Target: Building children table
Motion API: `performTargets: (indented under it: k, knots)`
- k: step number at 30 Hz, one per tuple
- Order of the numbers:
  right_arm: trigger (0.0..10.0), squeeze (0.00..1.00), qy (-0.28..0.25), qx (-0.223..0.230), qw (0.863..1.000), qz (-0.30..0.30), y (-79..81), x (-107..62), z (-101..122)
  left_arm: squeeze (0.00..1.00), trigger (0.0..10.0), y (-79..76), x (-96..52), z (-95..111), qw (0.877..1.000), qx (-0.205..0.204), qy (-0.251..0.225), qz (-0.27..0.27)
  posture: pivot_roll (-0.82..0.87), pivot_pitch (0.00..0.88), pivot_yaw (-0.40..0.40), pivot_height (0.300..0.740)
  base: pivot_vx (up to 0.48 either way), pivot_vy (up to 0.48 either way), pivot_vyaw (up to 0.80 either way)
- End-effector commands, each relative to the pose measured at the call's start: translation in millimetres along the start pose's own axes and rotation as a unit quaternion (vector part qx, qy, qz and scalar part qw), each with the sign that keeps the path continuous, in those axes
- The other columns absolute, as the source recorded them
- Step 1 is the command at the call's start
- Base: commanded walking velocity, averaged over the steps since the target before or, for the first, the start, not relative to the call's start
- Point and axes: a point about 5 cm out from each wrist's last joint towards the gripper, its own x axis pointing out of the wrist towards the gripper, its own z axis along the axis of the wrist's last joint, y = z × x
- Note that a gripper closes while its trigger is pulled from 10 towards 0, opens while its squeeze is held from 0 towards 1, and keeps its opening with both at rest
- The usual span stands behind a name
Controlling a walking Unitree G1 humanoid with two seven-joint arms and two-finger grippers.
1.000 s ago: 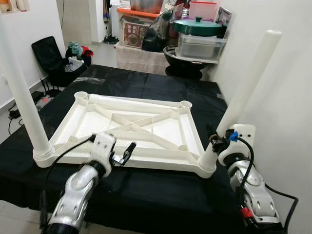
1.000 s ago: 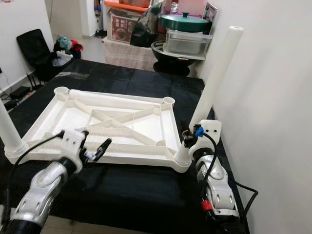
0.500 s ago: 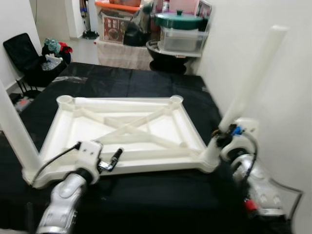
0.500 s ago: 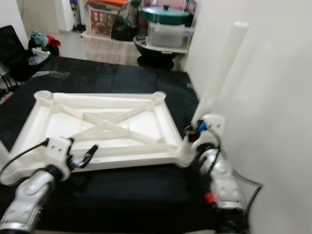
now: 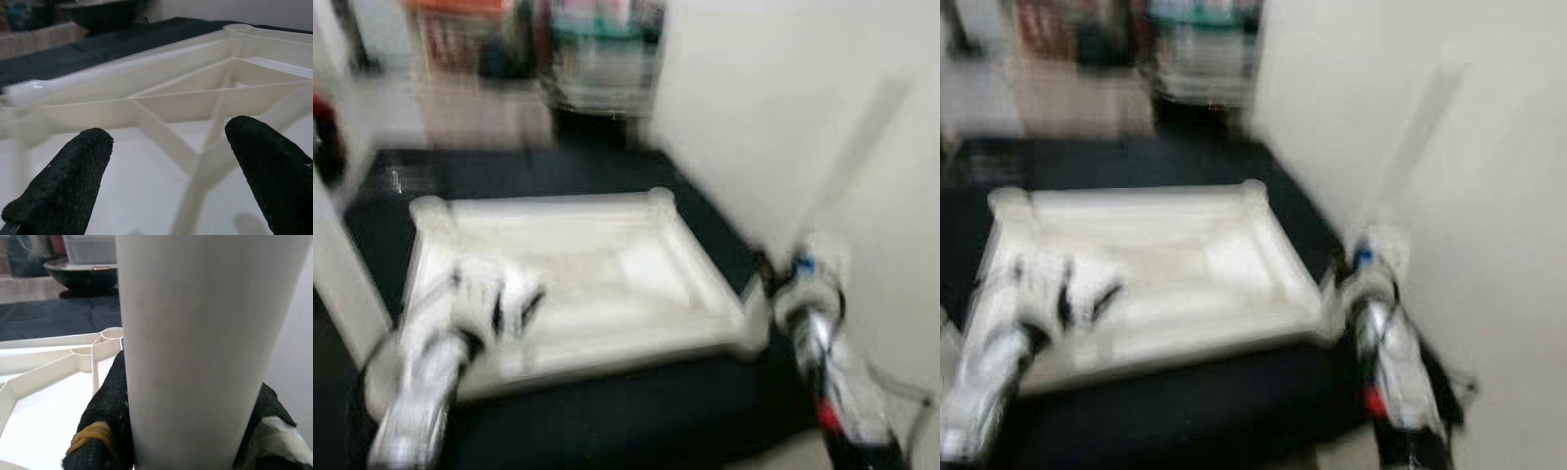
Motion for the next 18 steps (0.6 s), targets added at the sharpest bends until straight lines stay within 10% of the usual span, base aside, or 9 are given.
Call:
performTargets:
  k: [1,18]
  knots:
    - [10.0,0.0,0.052,-0.007,0.999,0.001,1.1,-4.5,-22,0.0,10.0,4.6,-3.1,-6,1.0,0.004,0.016,-0.002,0.06,0.0,-0.138,0.74,0.0,0.251,-0.8]
    - [10.0,0.0,0.052,-0.016,0.999,0.002,3.0,-5.9,-25,0.0,10.0,-9.0,6.0,5,0.999,0.016,-0.006,-0.039,0.06,0.0,-0.131,0.74,0.0,0.0,0.0]
